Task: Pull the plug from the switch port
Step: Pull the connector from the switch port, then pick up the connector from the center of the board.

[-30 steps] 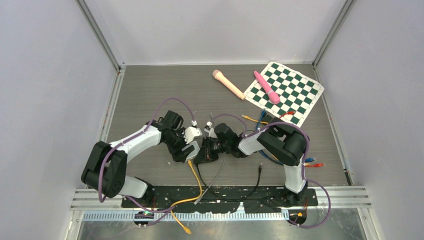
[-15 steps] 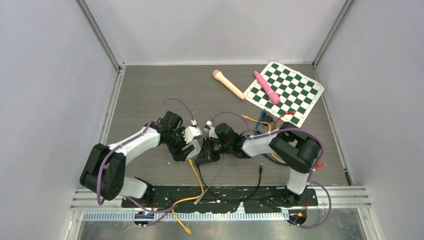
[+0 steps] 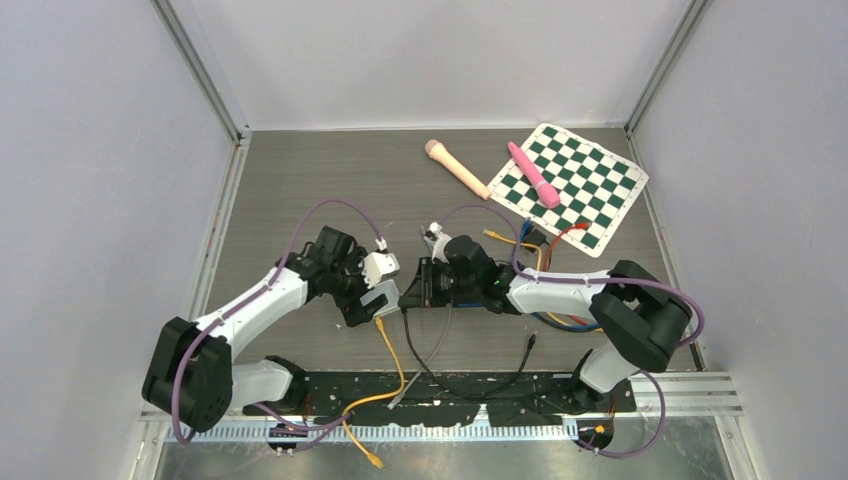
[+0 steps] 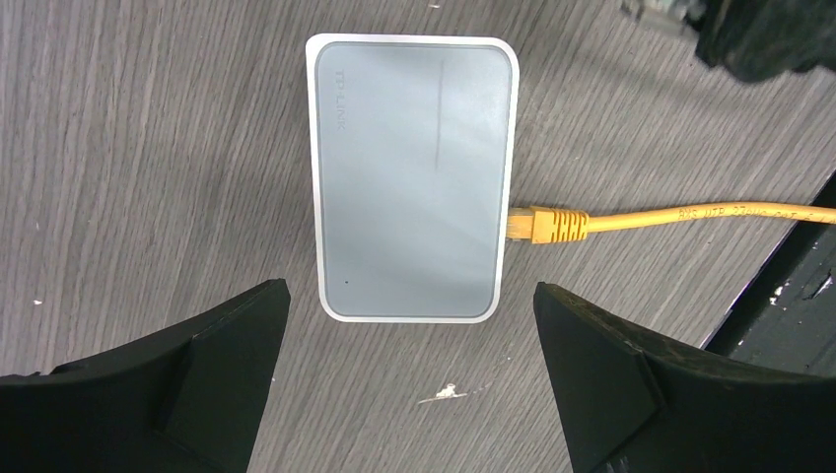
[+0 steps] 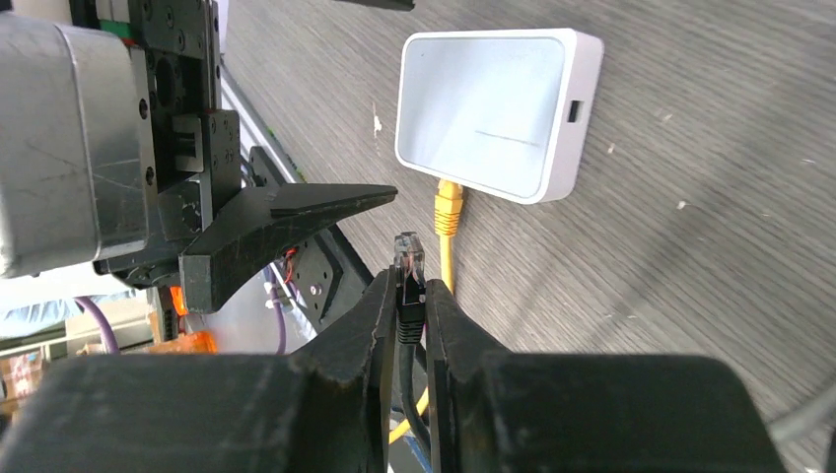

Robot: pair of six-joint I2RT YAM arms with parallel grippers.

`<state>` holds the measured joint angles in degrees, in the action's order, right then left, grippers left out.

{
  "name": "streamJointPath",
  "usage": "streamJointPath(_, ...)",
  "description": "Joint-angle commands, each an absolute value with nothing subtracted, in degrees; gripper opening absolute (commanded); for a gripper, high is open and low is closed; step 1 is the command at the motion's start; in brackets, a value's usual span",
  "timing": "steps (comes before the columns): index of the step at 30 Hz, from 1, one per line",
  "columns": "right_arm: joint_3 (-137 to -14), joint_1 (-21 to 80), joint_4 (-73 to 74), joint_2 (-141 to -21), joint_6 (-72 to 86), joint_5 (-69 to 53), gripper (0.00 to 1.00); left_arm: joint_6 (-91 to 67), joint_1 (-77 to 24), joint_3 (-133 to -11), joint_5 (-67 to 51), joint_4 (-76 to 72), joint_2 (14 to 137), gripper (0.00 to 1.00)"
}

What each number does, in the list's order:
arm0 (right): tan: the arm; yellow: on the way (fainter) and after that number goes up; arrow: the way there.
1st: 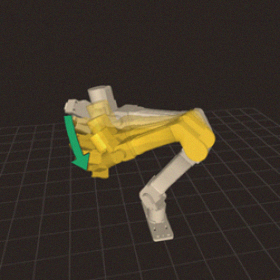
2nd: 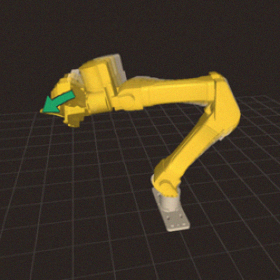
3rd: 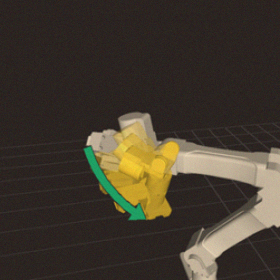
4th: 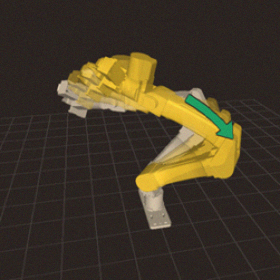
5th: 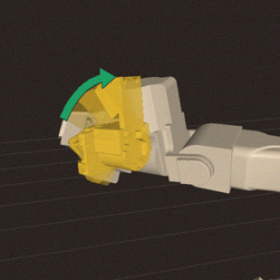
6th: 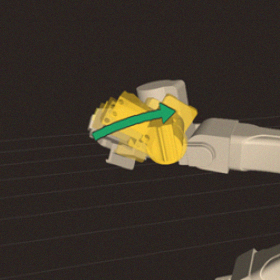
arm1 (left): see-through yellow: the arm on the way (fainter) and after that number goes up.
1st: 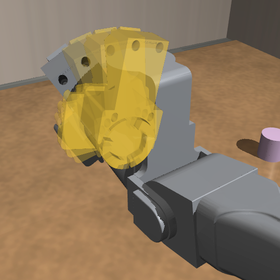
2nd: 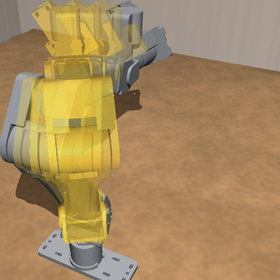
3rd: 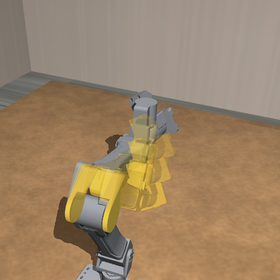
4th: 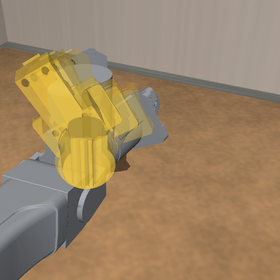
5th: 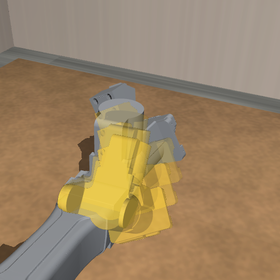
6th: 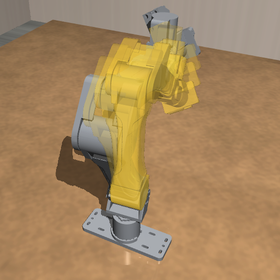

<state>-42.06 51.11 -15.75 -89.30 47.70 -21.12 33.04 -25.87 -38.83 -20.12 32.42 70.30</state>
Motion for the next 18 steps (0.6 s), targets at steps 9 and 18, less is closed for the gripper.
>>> streamJointPath(9,-48.05,44.83,-6.24,-78.95,43.12,-15.8,0.05,27.98,-25.75,-38.66,-14.38,25.14,55.06,1.0)
streamJointPath(18,-56.74,46.29,-10.0,-79.21,50.24,-17.09,0.05,12.8,-25.66,-33.36,6.91,11.15,33.11,1.0)
